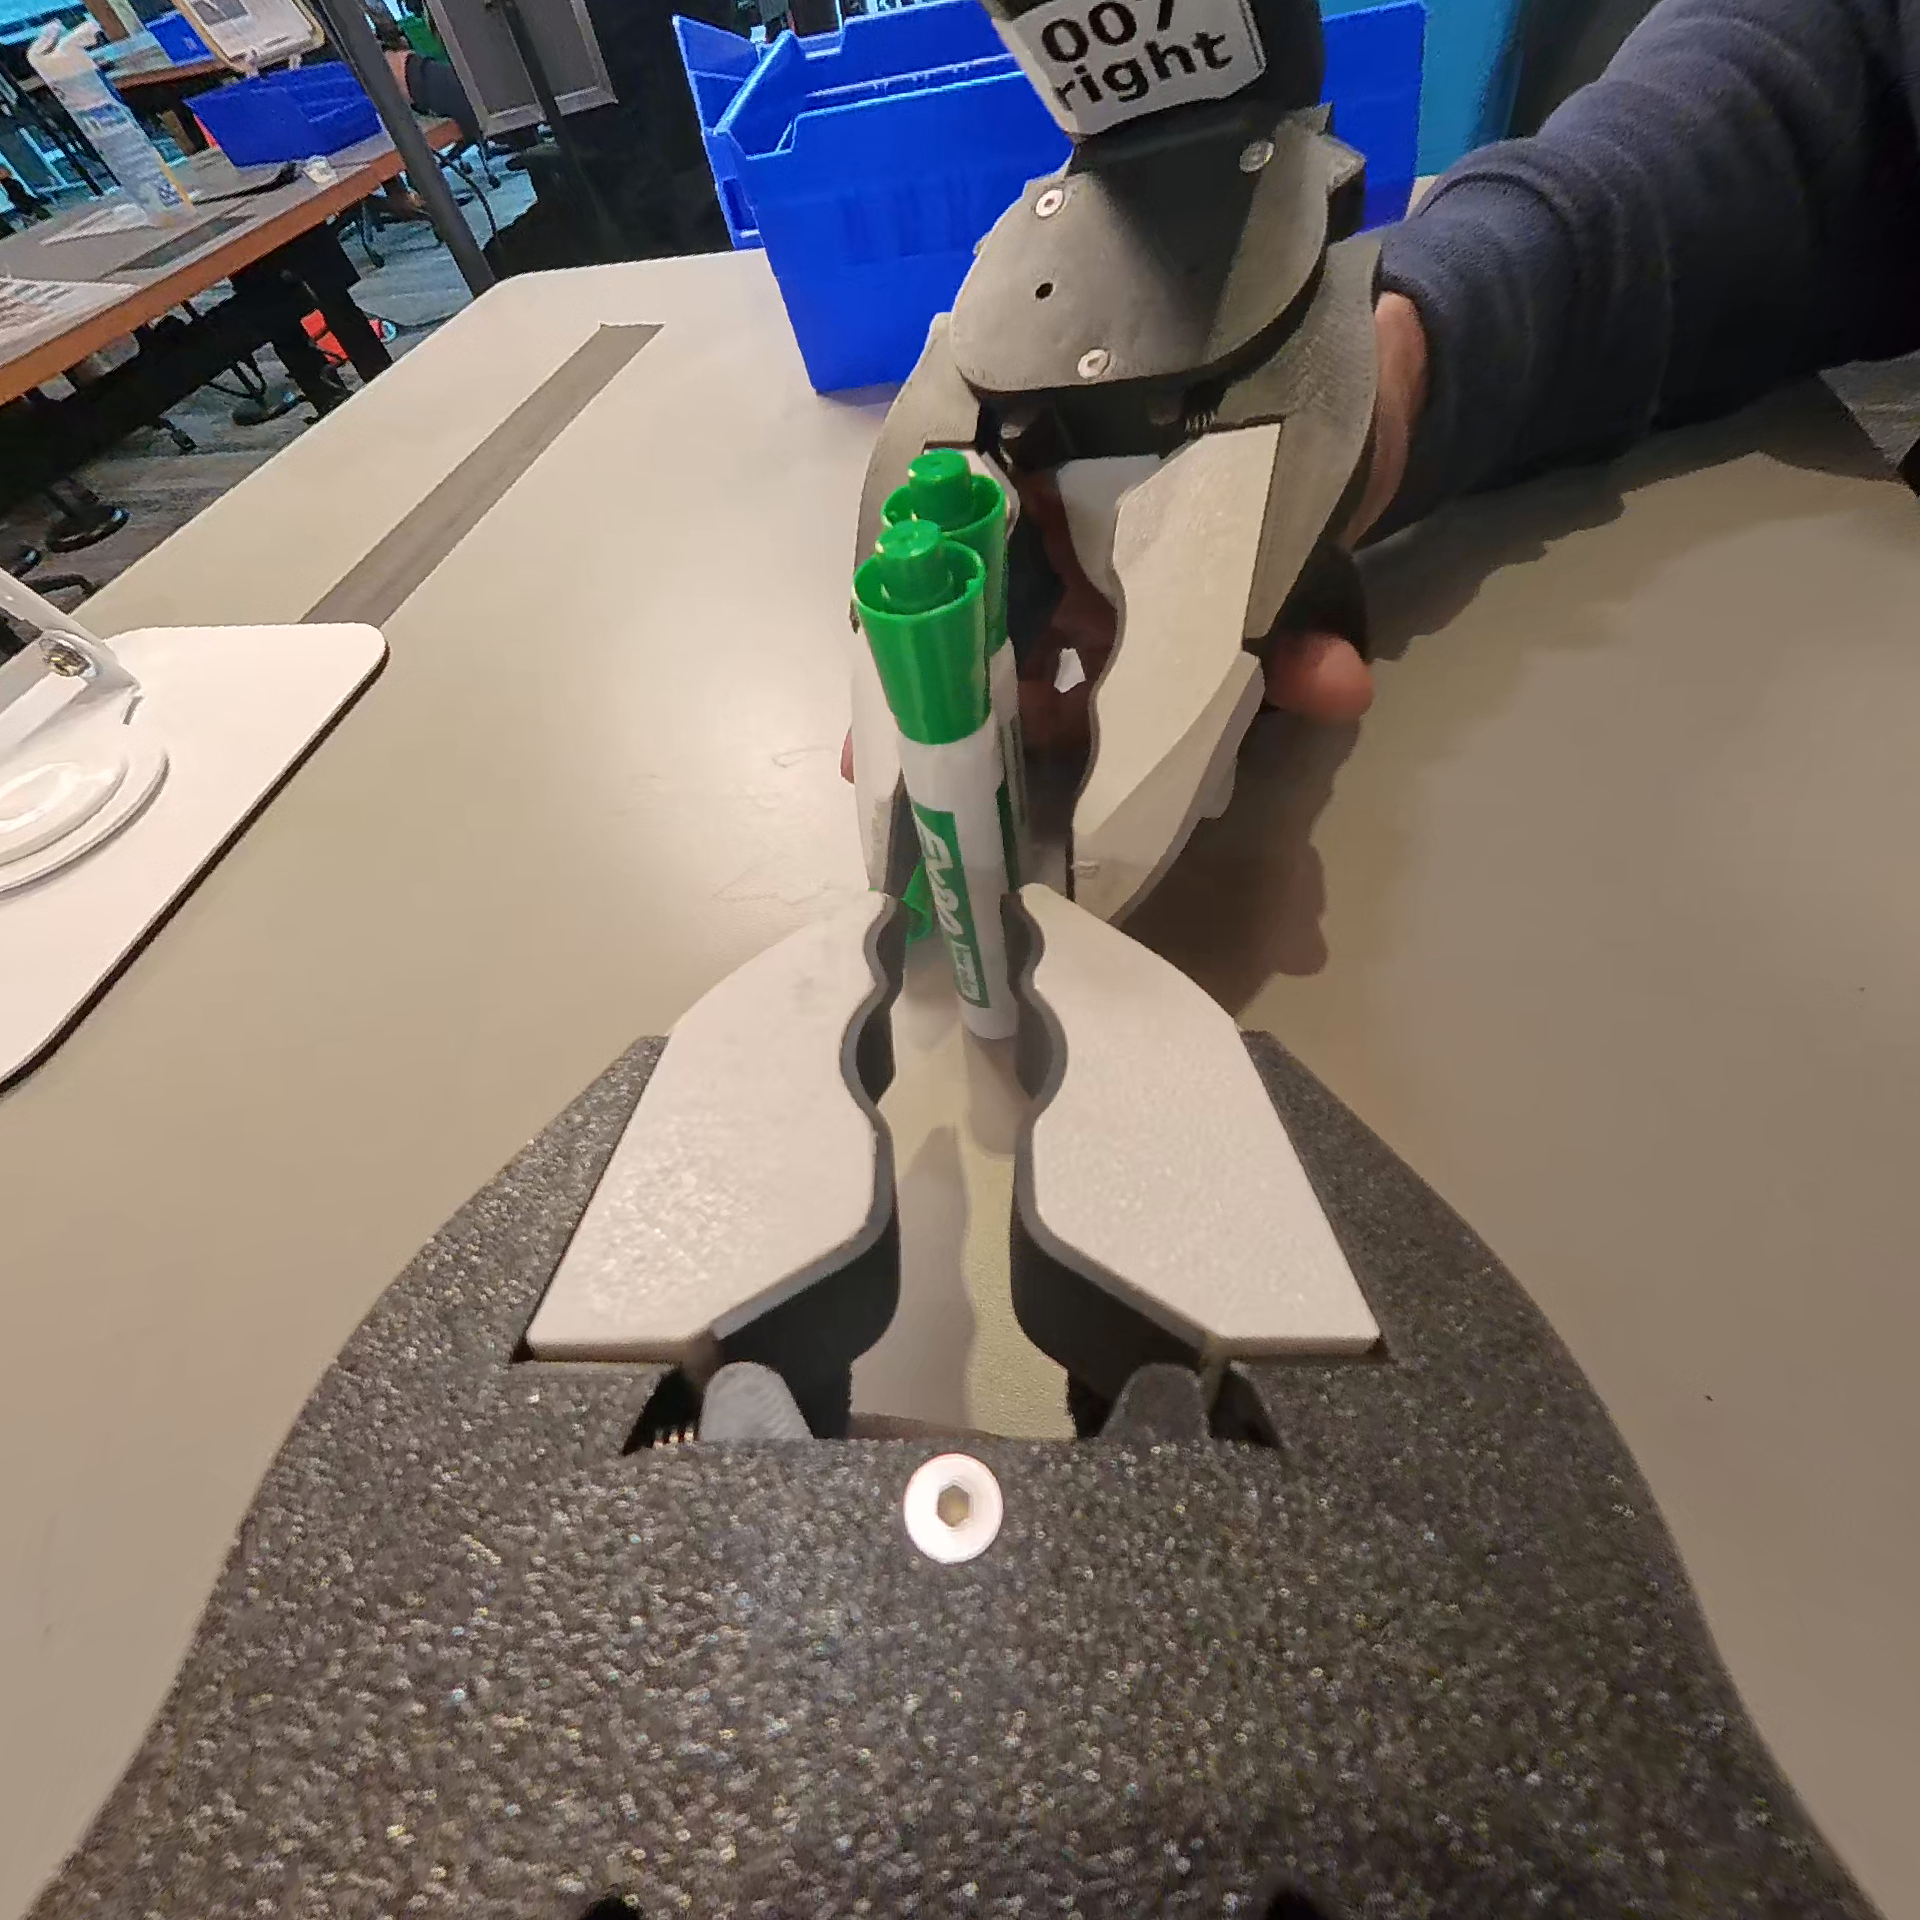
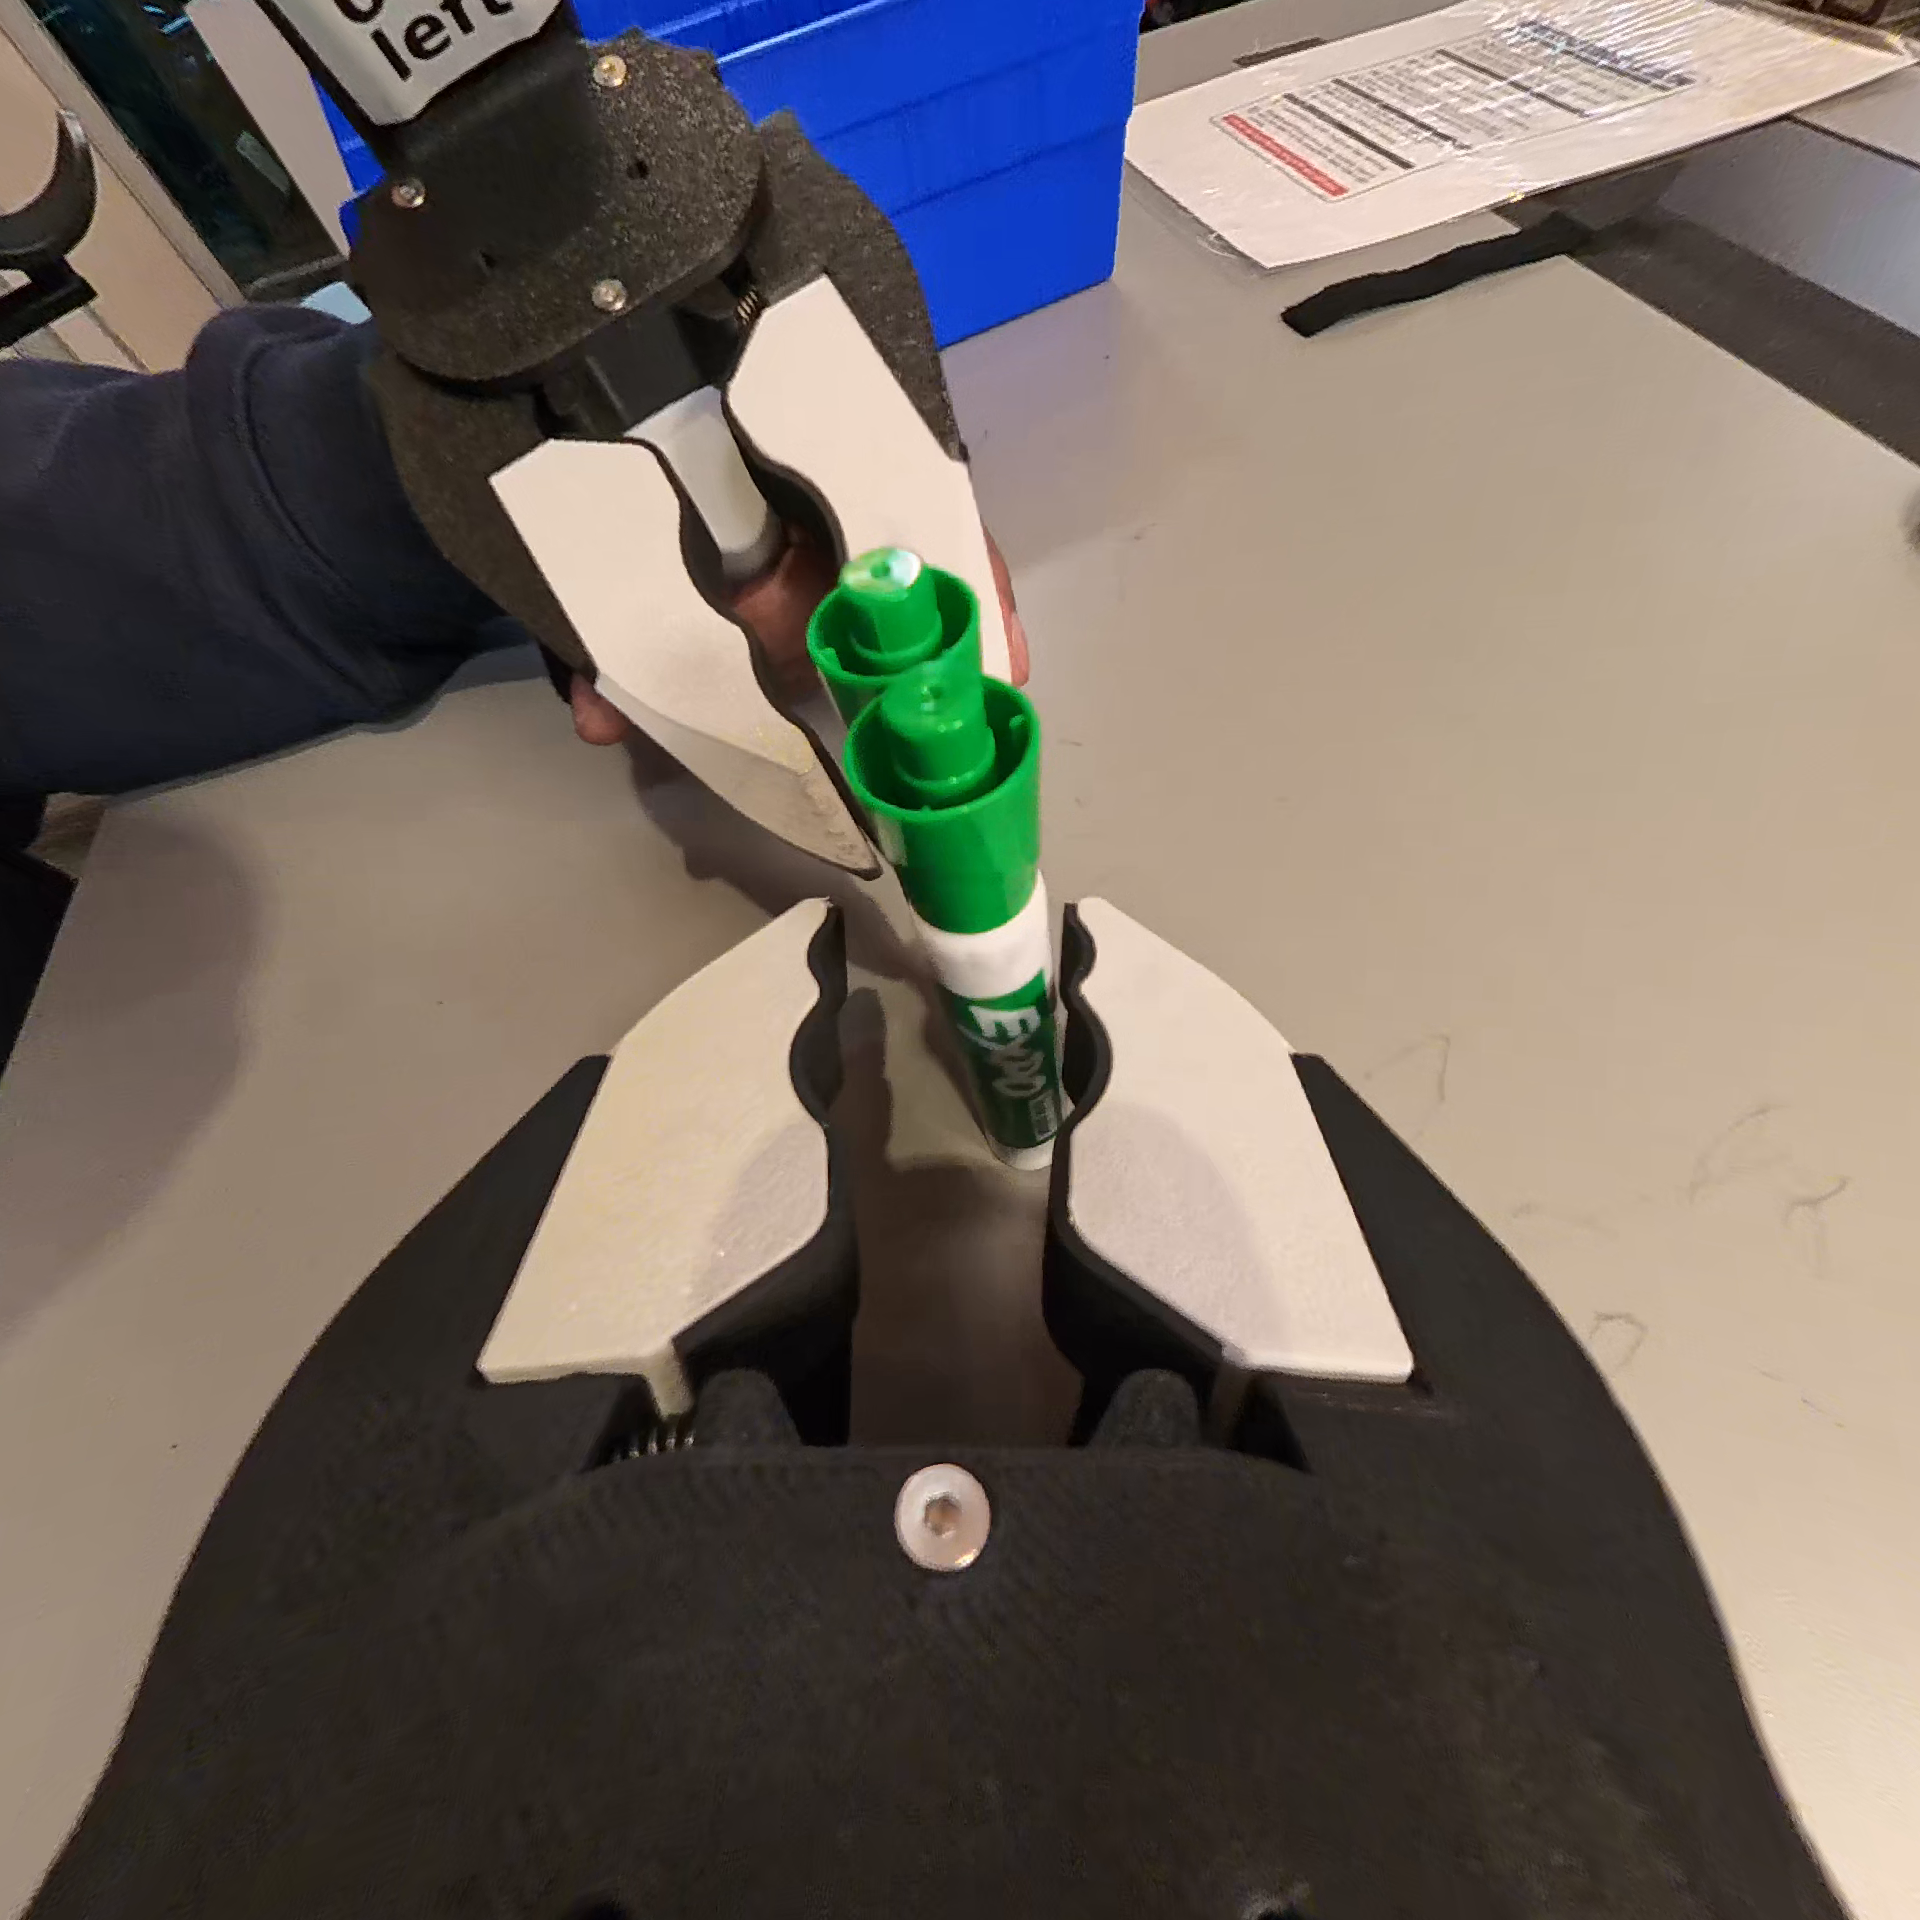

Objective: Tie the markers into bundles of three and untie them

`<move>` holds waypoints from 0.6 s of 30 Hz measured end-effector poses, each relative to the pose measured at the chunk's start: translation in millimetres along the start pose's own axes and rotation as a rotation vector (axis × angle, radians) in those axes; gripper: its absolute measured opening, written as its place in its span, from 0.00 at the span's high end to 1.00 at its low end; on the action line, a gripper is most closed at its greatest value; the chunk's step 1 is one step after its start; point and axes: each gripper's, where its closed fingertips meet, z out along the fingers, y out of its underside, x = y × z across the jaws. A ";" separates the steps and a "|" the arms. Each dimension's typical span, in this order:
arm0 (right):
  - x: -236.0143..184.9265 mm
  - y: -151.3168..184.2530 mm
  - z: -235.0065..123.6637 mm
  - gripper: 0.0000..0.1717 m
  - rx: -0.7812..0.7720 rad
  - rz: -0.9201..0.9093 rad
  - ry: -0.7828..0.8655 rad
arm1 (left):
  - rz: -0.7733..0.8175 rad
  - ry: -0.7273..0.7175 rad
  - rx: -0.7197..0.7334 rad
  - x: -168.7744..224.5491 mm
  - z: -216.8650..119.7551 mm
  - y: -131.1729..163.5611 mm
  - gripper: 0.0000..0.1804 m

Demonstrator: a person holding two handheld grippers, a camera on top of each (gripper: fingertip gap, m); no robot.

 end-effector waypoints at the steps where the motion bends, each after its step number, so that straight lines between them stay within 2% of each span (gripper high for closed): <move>1: 0.7 0.1 0.0 0.77 -0.001 0.006 0.001 | 0.000 -0.001 -0.001 -0.1 0.1 0.1 0.89; 18: 2.9 6.0 4.9 0.87 -0.050 0.027 0.001 | -0.004 0.003 0.012 2.8 1.7 -3.0 0.93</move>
